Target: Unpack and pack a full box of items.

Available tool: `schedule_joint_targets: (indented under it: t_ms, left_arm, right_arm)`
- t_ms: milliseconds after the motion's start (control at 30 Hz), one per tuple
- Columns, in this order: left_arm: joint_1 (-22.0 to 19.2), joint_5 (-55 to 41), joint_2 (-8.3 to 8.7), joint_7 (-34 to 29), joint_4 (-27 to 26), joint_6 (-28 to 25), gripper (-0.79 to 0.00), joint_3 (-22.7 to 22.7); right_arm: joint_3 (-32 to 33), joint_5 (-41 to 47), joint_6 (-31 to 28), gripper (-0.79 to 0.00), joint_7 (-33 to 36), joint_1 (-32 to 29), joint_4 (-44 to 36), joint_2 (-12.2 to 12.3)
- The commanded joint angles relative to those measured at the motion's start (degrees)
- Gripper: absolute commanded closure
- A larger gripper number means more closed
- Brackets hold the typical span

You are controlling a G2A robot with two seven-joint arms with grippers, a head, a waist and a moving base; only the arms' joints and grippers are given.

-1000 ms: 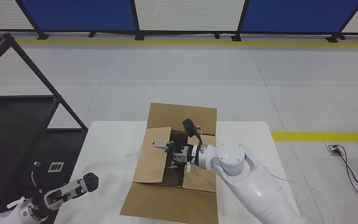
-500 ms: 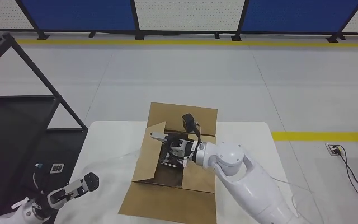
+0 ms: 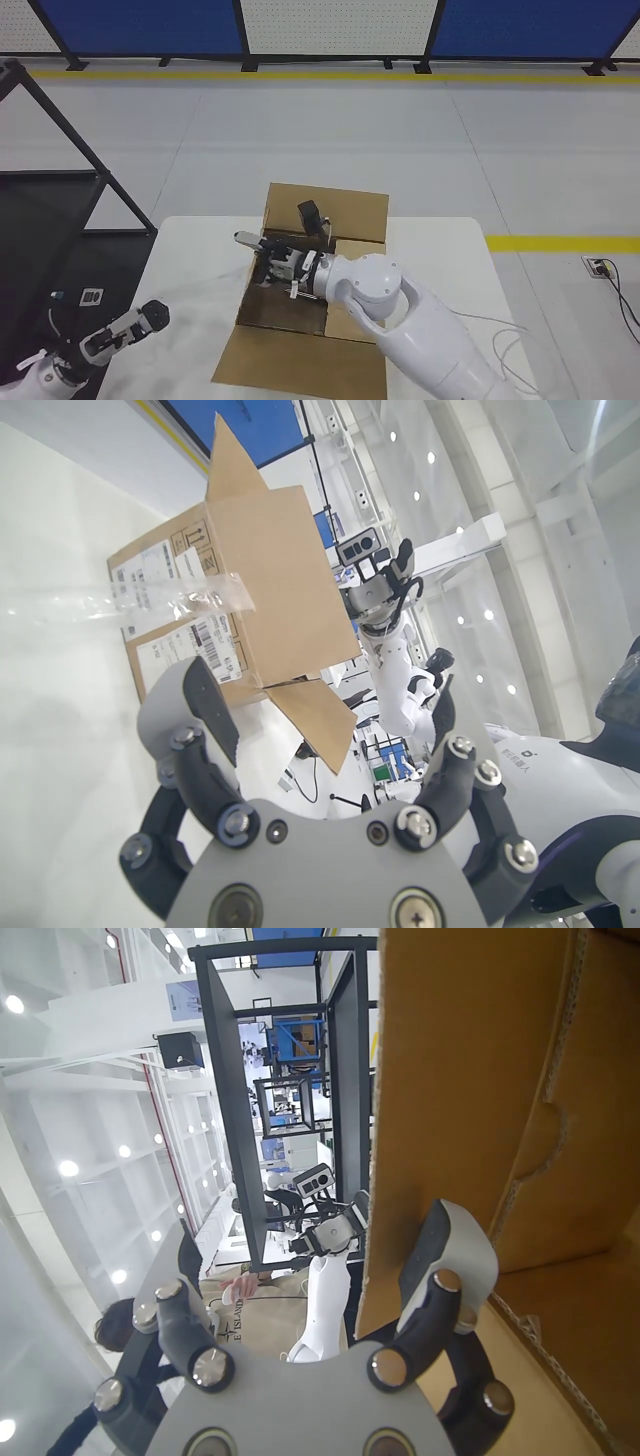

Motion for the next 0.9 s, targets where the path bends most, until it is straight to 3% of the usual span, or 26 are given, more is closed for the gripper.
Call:
schedule_joint_targets:
  t_ms: [0, 400, 867]
  left_arm:
    - [0.18, 0.23, 0.08, -0.22, 0.03, -0.46, -0.785, -0.45]
    - [1.64, -1.74, 0.22, 0.76, 1.08, -0.97, -0.785, -2.72]
    - [2.19, -2.81, 0.21, 1.80, 0.21, -0.77, -0.785, -3.53]
  right_arm:
    - [-1.55, 0.47, 0.04, -0.785, -1.27, 0.89, 0.91, -1.00]
    - [-7.98, 2.77, -1.59, -0.785, -5.21, 5.56, 7.53, -7.03]
    - [-7.99, 2.81, -1.57, -0.785, -5.60, 4.81, 7.56, -7.19]
